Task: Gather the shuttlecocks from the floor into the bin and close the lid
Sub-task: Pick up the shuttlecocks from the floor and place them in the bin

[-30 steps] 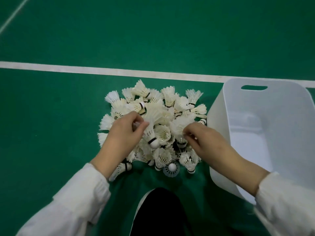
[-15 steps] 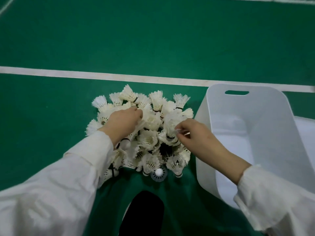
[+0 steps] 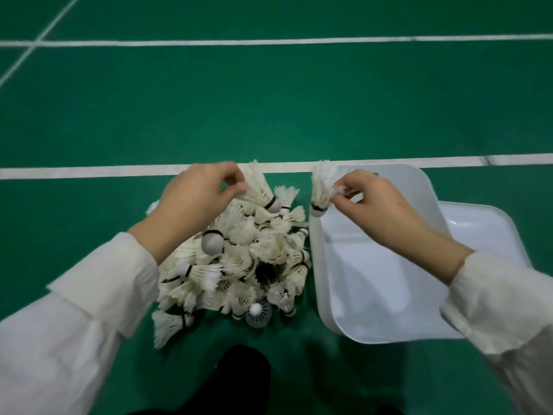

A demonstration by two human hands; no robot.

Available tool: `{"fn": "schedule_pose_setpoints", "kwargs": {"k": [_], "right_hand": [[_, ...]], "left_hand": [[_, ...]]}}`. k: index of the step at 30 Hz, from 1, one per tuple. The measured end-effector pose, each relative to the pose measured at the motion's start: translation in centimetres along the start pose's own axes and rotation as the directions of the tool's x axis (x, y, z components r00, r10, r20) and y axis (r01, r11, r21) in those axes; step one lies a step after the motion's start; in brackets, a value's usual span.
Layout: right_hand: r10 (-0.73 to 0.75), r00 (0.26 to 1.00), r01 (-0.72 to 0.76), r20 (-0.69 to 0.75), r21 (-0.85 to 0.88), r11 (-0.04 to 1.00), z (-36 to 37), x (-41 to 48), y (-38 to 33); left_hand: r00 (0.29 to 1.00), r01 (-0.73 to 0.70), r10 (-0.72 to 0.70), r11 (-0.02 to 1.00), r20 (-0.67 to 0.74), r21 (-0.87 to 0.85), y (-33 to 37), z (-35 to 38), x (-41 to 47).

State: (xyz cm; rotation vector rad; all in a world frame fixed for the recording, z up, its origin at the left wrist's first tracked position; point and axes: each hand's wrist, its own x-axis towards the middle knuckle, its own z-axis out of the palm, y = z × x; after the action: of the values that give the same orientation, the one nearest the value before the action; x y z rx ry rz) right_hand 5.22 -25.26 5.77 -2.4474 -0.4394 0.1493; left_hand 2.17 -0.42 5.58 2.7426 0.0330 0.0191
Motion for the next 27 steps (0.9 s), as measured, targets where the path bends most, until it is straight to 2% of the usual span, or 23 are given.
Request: {"fn": "schedule_pose_setpoints", "kwargs": {"k": [3, 7, 9, 13, 16, 19, 23, 27], "right_hand": [[0.125, 0.992, -0.126, -0.033, -0.046, 0.991, -2.4, -0.8, 3.4], [0.267, 0.964, -0.266, -0.004, -0.076, 0.961, -1.6, -1.5, 8.4], [0.292, 0.955, -0.287, 0.041, -0.1, 0.953, 0.0, -1.5, 11.1], [0.325, 0.932, -0.302, 0.158, -0.156, 0.941, 2.8, -0.1, 15.7], [0.372, 0.913, -0.348, 0.168, -0.154, 0.925, 4.8, 2.2, 17.7], [0.335, 0.921, -0.311, 0.198, -0.143, 0.94, 7.5, 4.6, 17.8], [0.241, 0.933, -0.211, 0.269, -0.135, 0.968, 10.7, 6.5, 17.0], [0.22, 0.922, -0.176, 0.319, -0.162, 0.971, 12.1, 7.4, 16.8]], "left_hand": [[0.99, -0.129, 0.122, 0.985, -0.065, -0.119, 4.8, 0.2, 1.3], [0.965, -0.262, 0.263, 0.954, -0.013, -0.145, 9.6, 4.0, 2.2], [0.953, -0.295, 0.301, 0.946, 0.025, -0.135, 10.5, 7.0, 1.8], [0.948, -0.26, 0.276, 0.959, 0.16, -0.117, 10.3, 12.2, -0.1], [0.955, -0.154, 0.202, 0.964, 0.216, -0.217, 9.3, 14.0, -0.7], [0.959, -0.067, 0.143, 0.953, 0.246, -0.296, 8.1, 14.6, -0.8], [0.953, -0.061, 0.155, 0.94, 0.26, -0.336, 7.8, 14.9, -0.9], [0.946, -0.064, 0.159, 0.946, 0.283, -0.318, 8.0, 15.2, -0.8]]}}
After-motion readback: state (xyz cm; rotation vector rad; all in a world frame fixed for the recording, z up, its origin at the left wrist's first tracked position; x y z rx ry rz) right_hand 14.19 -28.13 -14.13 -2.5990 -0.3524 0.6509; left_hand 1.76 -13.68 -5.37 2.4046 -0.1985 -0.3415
